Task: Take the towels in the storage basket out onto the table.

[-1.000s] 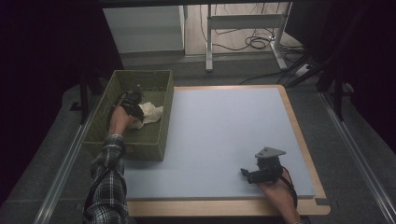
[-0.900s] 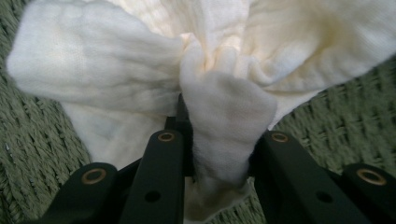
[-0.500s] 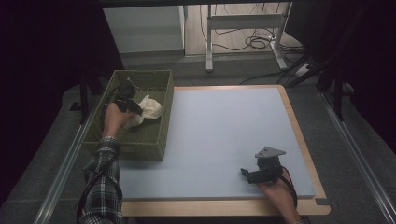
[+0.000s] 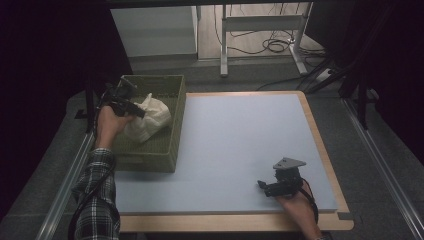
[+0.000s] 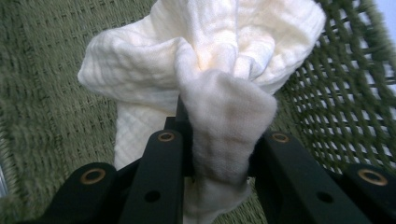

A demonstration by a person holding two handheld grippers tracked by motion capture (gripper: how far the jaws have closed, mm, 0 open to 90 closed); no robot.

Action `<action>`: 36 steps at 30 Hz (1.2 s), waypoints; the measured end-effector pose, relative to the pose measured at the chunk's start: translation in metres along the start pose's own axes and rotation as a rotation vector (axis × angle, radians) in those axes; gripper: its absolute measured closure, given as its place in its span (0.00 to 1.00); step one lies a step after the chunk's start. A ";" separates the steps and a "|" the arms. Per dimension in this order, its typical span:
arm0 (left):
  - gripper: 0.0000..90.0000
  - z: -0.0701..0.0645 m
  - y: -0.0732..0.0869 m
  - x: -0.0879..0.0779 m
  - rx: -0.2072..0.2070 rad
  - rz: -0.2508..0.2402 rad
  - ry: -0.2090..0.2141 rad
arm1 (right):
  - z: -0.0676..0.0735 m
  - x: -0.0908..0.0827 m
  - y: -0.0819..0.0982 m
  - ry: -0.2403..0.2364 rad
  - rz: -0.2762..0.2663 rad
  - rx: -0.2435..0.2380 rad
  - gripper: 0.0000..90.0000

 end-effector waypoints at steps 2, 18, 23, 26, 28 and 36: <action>0.85 -0.003 0.000 -0.007 0.000 -0.006 0.009 | 0.000 0.000 0.000 0.000 0.000 0.000 0.07; 0.85 -0.019 -0.008 -0.056 0.029 -0.053 0.029 | 0.000 0.000 0.000 0.001 0.000 0.000 0.07; 0.84 -0.026 -0.011 -0.070 0.036 -0.081 0.034 | 0.000 0.000 0.000 0.001 0.000 0.000 0.07; 0.84 -0.031 -0.013 -0.078 0.048 -0.099 0.043 | 0.000 0.000 0.000 0.000 0.000 0.000 0.07; 0.84 -0.034 -0.014 -0.083 0.053 -0.106 0.048 | 0.000 0.000 0.000 0.000 -0.001 0.001 0.07; 0.84 -0.047 -0.023 -0.106 0.073 -0.146 0.053 | 0.000 0.000 0.000 0.000 -0.001 0.005 0.07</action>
Point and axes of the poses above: each handheld gripper's, and its own axes: x roughly forward along the jaws, y roughly out of its underside, z roughly to its left, the point moved 8 cm from there along x, roughly forward along the jaws, and after that the axes turned 2 degrees about x, right-handed, at the moved point
